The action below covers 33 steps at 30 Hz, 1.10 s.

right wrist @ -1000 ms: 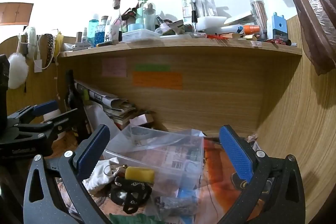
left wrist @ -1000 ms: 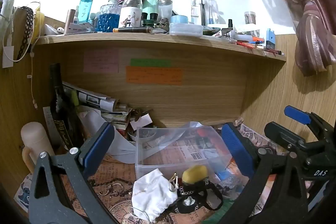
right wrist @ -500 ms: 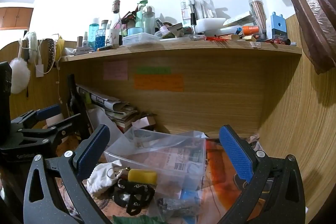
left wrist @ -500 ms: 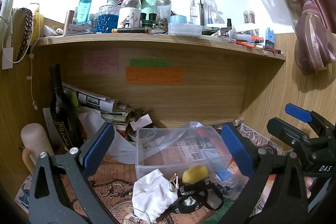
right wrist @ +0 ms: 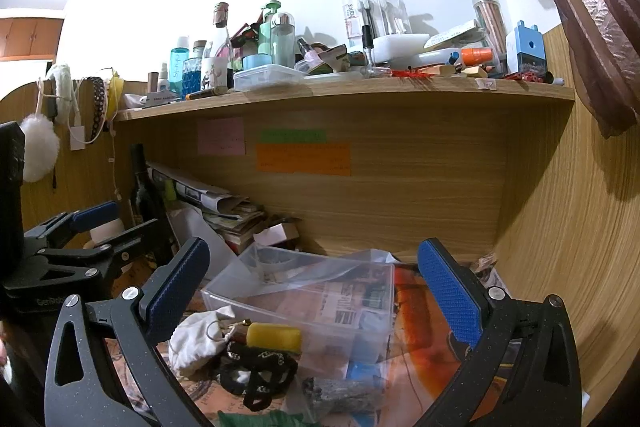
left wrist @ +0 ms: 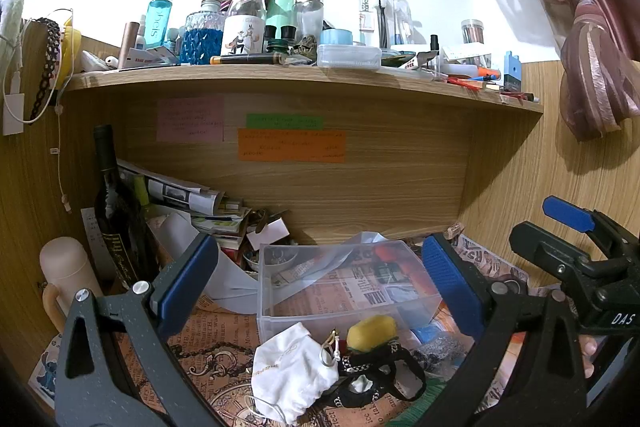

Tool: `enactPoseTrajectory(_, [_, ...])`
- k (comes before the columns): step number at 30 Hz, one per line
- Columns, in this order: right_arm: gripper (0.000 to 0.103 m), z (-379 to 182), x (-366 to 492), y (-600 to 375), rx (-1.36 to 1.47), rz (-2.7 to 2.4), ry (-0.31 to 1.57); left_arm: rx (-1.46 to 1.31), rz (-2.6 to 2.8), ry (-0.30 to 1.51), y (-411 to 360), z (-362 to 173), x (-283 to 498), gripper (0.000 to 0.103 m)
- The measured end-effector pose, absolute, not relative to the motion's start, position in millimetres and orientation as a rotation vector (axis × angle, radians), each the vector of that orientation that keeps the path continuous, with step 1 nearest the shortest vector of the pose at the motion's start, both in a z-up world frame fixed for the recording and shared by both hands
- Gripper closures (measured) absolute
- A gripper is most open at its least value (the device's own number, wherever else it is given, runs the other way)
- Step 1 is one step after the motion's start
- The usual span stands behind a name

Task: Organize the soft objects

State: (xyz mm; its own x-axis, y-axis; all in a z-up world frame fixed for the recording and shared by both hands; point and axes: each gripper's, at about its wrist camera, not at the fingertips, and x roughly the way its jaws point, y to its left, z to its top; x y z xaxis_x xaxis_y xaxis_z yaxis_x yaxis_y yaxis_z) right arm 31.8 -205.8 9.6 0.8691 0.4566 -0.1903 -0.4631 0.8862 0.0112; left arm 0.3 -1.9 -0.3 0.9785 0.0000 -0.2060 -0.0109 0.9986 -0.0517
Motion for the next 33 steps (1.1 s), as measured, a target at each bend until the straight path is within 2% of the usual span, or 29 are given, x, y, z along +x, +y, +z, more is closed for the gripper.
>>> enactPoseTrajectory(33, [0.000, 9.0, 31.3, -205.7, -0.026, 0.483, 0.192, -0.046, 0.006, 0.211, -8.0, 1.3, 1.3, 0.000])
